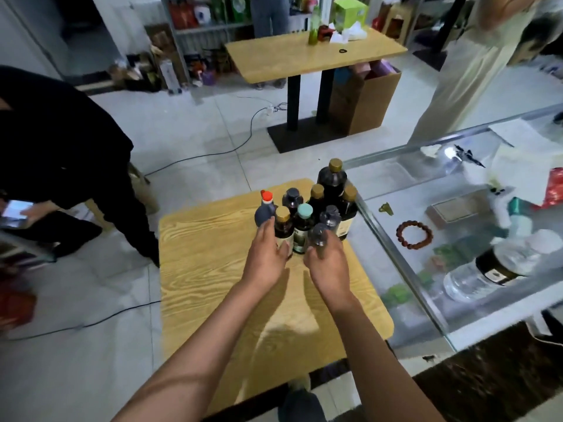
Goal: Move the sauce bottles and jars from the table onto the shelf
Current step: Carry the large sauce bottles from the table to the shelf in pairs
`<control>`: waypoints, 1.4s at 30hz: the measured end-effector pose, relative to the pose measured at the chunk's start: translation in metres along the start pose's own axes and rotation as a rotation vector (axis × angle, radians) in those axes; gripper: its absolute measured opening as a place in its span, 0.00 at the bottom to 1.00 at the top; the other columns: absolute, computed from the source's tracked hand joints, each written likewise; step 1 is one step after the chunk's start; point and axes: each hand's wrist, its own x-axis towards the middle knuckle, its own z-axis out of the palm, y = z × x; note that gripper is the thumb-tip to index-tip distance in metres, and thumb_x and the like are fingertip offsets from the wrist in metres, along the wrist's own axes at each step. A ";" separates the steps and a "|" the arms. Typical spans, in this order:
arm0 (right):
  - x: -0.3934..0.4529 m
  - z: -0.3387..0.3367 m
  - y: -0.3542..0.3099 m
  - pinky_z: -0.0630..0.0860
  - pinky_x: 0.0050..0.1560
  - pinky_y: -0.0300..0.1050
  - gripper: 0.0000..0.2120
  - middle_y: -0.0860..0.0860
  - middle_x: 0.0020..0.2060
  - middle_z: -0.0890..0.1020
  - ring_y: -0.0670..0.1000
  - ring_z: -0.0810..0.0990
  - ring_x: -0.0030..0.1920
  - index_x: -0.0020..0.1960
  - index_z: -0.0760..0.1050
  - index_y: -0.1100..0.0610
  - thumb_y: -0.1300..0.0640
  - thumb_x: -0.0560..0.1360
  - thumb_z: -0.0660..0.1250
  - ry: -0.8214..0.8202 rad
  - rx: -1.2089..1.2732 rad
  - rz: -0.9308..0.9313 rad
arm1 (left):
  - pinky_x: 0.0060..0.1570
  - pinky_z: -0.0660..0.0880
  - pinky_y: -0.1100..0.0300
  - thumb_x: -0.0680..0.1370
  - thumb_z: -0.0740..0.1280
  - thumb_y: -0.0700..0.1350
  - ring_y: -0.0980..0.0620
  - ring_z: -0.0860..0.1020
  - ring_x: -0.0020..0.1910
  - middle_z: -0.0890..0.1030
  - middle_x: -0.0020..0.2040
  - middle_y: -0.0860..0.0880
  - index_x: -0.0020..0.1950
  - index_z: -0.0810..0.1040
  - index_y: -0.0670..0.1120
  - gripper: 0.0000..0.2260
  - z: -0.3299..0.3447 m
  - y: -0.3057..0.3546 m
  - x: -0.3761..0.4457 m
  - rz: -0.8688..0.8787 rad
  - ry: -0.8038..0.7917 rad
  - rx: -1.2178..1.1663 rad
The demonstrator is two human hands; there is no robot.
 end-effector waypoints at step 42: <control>-0.136 -0.044 0.054 0.77 0.59 0.48 0.33 0.54 0.55 0.81 0.53 0.81 0.55 0.59 0.68 0.55 0.61 0.61 0.83 0.396 0.453 0.450 | 0.45 0.74 0.68 0.71 0.77 0.50 0.64 0.77 0.45 0.79 0.44 0.63 0.54 0.78 0.52 0.15 0.030 -0.023 -0.101 -0.060 -0.098 -0.443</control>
